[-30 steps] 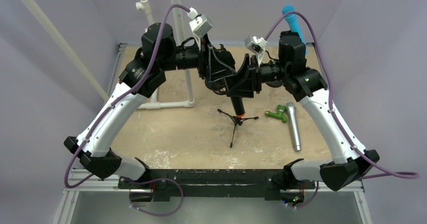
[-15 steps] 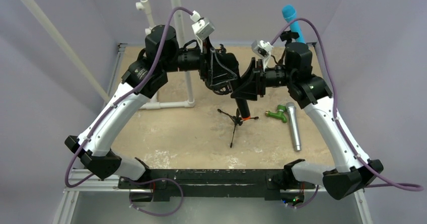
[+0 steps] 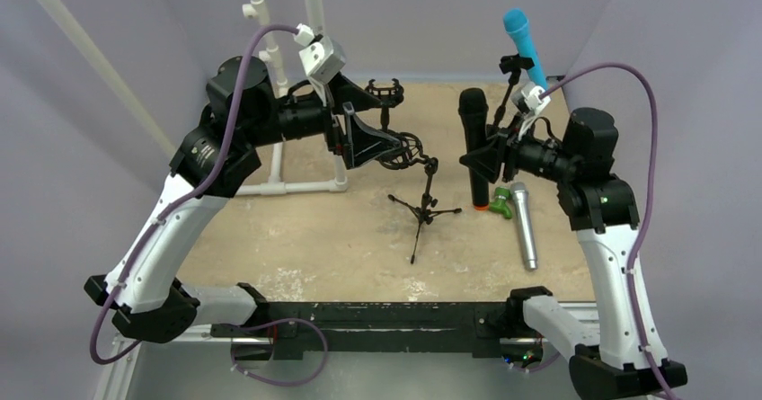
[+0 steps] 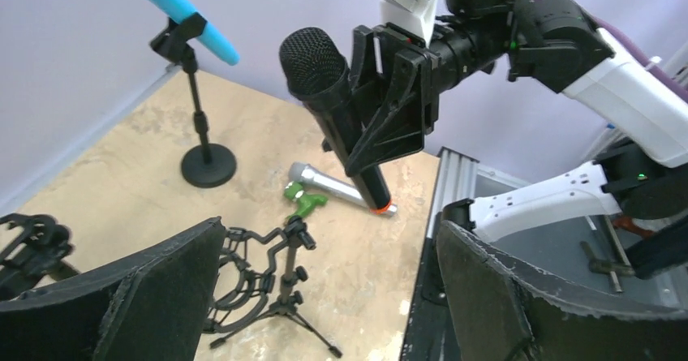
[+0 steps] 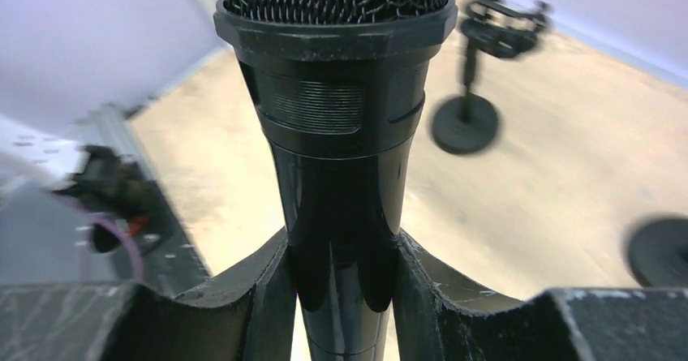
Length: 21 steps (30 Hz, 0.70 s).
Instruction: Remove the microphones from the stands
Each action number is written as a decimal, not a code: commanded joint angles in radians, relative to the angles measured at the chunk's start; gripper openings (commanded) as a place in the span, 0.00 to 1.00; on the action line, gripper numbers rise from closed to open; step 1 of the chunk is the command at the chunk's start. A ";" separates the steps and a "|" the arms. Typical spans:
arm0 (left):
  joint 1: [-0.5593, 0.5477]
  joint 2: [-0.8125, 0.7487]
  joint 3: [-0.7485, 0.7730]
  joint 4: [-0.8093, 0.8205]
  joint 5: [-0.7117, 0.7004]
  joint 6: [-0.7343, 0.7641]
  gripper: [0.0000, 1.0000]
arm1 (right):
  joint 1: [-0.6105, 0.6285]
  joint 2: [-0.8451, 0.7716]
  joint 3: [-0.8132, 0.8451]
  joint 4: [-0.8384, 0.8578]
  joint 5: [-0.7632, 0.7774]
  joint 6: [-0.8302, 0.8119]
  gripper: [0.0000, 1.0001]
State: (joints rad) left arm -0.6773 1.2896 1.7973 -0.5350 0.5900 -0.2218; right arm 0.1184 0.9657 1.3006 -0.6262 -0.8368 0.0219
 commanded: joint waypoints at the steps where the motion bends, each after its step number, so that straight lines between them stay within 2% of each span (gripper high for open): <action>1: 0.005 -0.051 0.000 -0.066 -0.075 0.093 1.00 | -0.034 -0.064 -0.020 -0.158 0.340 -0.170 0.00; 7: 0.005 -0.085 -0.011 -0.108 -0.108 0.135 1.00 | -0.062 -0.077 -0.097 -0.299 0.644 -0.263 0.00; 11: 0.005 -0.099 -0.022 -0.114 -0.120 0.143 1.00 | -0.084 -0.077 -0.192 -0.314 0.769 -0.315 0.00; 16: 0.005 -0.121 -0.055 -0.111 -0.117 0.149 1.00 | -0.156 -0.065 -0.288 -0.296 0.833 -0.370 0.00; 21: 0.005 -0.148 -0.076 -0.105 -0.112 0.153 1.00 | -0.240 -0.022 -0.338 -0.274 0.817 -0.402 0.00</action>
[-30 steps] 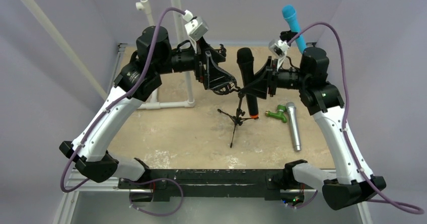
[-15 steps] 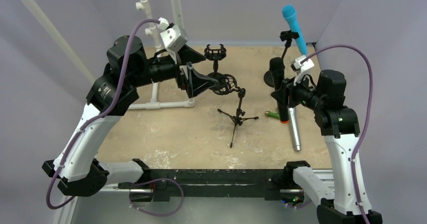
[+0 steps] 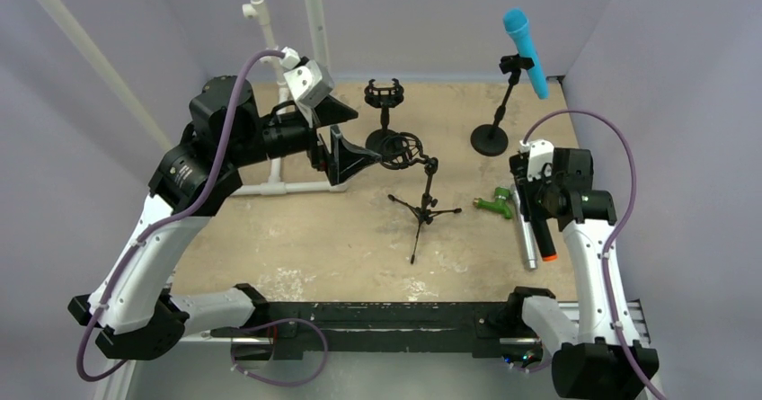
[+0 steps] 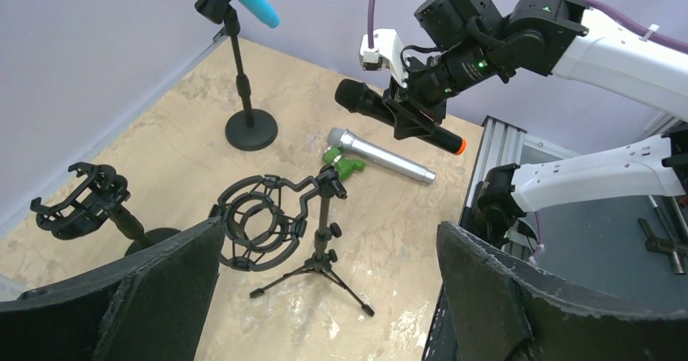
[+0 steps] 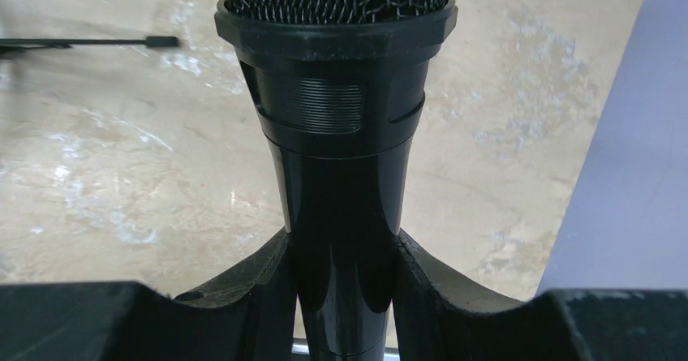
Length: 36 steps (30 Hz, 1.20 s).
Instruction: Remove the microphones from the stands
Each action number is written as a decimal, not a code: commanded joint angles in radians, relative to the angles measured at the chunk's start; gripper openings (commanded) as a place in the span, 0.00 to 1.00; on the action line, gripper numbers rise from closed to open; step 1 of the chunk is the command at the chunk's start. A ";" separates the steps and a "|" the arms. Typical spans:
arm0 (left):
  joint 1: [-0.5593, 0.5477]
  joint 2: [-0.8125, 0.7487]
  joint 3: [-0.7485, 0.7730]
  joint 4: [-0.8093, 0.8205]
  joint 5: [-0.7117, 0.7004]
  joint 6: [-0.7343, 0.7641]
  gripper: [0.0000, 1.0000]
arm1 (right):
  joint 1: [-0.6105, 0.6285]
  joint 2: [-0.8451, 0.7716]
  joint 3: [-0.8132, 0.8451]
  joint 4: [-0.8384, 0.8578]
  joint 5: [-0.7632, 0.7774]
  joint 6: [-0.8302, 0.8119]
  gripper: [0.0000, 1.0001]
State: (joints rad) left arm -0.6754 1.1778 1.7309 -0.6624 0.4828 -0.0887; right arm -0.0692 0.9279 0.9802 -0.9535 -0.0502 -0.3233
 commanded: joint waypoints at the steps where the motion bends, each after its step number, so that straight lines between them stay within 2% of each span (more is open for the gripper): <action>1: 0.004 -0.041 -0.014 0.022 -0.003 0.020 1.00 | -0.073 0.028 -0.029 0.066 0.028 -0.067 0.00; 6: 0.006 -0.063 -0.027 0.019 -0.001 0.024 1.00 | -0.188 0.104 -0.076 0.112 -0.027 -0.115 0.00; 19: 0.007 -0.079 -0.044 0.021 0.012 0.026 1.00 | -0.378 0.335 -0.107 0.243 -0.092 -0.158 0.00; 36: 0.013 -0.085 -0.061 0.022 0.013 0.027 1.00 | -0.405 0.595 -0.060 0.307 -0.099 -0.161 0.00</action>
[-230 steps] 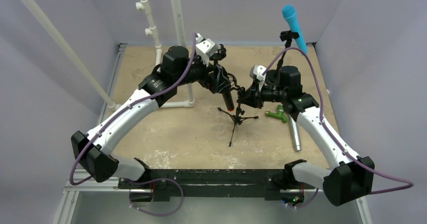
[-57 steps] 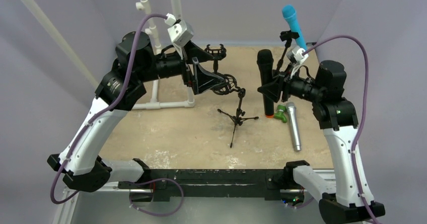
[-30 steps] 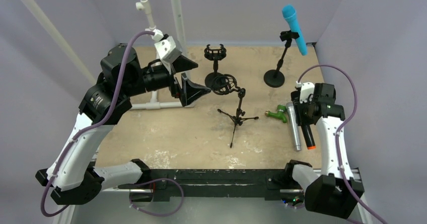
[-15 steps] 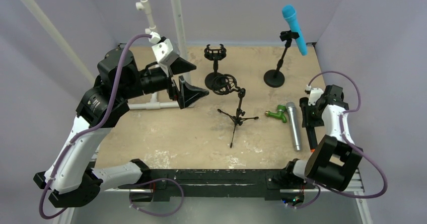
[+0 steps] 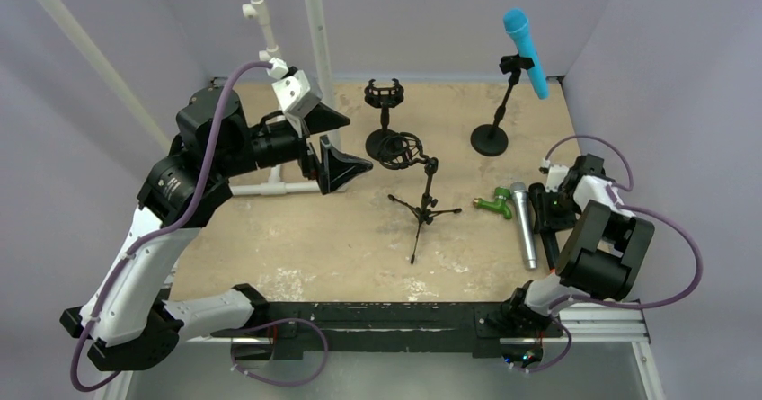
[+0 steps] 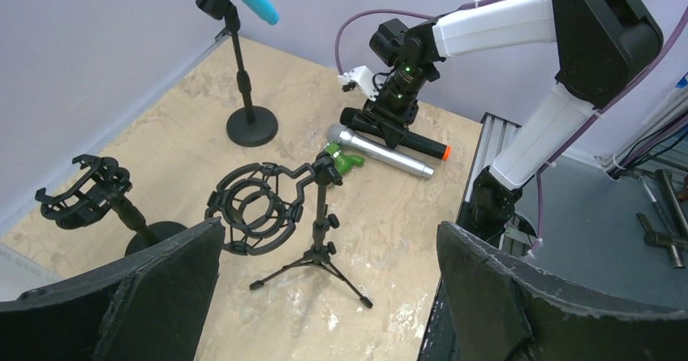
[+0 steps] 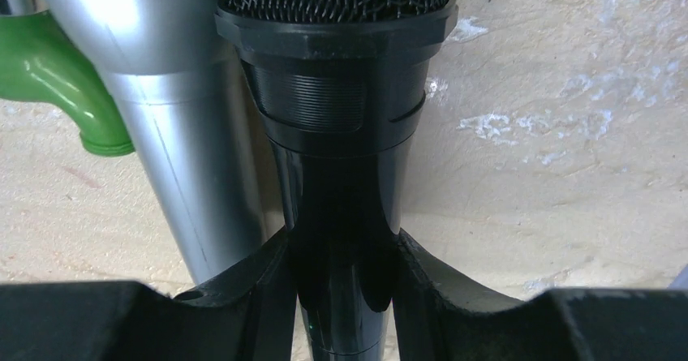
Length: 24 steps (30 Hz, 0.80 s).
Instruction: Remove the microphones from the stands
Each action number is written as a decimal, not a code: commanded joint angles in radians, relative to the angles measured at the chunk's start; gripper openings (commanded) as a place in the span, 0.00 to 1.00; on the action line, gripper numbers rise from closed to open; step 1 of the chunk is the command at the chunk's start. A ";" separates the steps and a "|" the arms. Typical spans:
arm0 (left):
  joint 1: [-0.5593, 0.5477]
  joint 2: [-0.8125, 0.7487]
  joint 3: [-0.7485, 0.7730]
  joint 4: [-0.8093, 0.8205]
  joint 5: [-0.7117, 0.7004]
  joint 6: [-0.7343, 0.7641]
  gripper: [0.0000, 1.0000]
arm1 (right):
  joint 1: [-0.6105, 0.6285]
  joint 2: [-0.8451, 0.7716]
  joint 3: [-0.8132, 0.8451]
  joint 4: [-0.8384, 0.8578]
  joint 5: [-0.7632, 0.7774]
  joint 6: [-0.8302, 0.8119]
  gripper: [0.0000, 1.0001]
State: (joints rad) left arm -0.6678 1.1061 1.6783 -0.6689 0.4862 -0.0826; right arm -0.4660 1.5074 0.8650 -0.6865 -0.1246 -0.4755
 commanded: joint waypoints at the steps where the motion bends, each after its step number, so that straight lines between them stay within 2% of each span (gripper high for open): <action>1: 0.005 -0.014 -0.008 0.028 0.009 0.021 1.00 | -0.008 0.024 0.058 0.042 -0.024 -0.008 0.00; 13: 0.008 -0.017 -0.015 0.026 0.008 0.027 1.00 | -0.029 0.102 0.075 0.059 -0.008 -0.025 0.01; 24: 0.010 -0.015 -0.024 0.024 0.002 0.038 1.00 | -0.031 0.119 0.082 0.053 -0.009 -0.029 0.23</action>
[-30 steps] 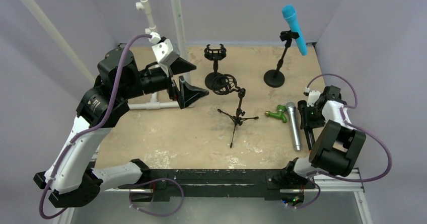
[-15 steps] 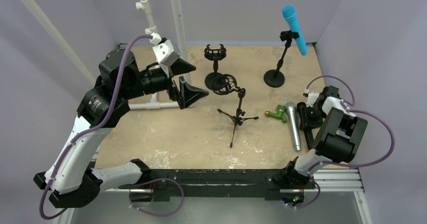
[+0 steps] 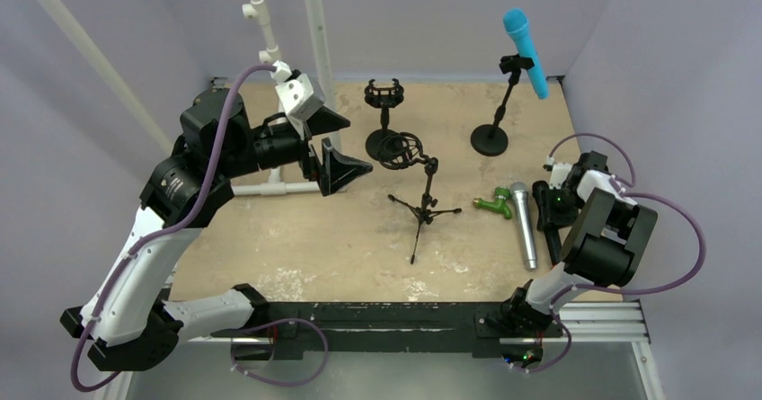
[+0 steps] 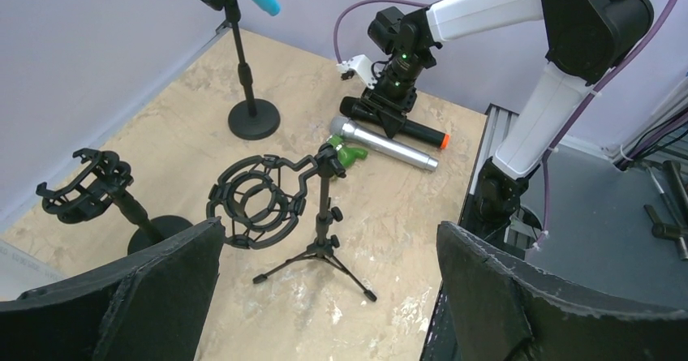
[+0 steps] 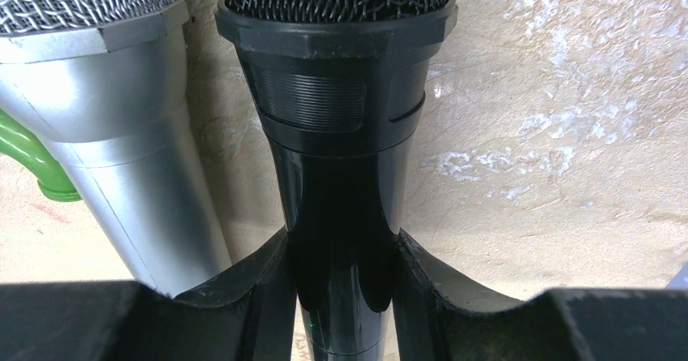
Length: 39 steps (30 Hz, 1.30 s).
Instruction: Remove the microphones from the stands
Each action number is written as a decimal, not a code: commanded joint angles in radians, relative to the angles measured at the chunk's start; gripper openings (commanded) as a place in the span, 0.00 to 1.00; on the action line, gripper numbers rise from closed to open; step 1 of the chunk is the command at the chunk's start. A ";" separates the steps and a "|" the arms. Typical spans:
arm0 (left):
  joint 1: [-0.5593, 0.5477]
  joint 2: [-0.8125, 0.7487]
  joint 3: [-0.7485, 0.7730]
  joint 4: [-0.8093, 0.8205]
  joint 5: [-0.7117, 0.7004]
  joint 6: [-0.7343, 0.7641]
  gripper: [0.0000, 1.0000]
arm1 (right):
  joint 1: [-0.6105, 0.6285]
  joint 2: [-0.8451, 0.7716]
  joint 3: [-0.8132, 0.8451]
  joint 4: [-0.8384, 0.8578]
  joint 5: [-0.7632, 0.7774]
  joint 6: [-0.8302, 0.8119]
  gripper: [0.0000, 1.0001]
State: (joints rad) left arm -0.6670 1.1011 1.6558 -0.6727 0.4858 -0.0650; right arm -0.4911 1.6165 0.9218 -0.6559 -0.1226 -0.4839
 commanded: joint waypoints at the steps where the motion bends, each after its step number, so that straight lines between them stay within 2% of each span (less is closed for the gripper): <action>1: 0.008 -0.010 -0.002 0.026 0.002 0.021 1.00 | -0.006 0.010 0.025 0.022 -0.010 -0.022 0.24; 19: 0.014 -0.026 -0.025 0.028 -0.013 0.033 1.00 | -0.007 -0.041 0.032 -0.001 -0.015 -0.018 0.59; 33: 0.015 -0.030 -0.091 0.064 -0.037 0.060 1.00 | -0.007 -0.233 0.147 -0.172 -0.075 -0.020 0.66; 37: 0.015 -0.022 -0.117 0.083 -0.045 0.095 1.00 | -0.006 -0.317 0.211 -0.275 -0.141 -0.050 0.68; 39: 0.014 -0.016 -0.134 0.096 -0.050 0.106 1.00 | -0.006 -0.369 0.238 -0.327 -0.233 -0.075 0.69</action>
State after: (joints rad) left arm -0.6609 1.0813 1.5455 -0.6445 0.4553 -0.0090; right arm -0.4923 1.3453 1.0801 -0.8509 -0.2035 -0.5060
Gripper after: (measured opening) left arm 0.998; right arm 0.683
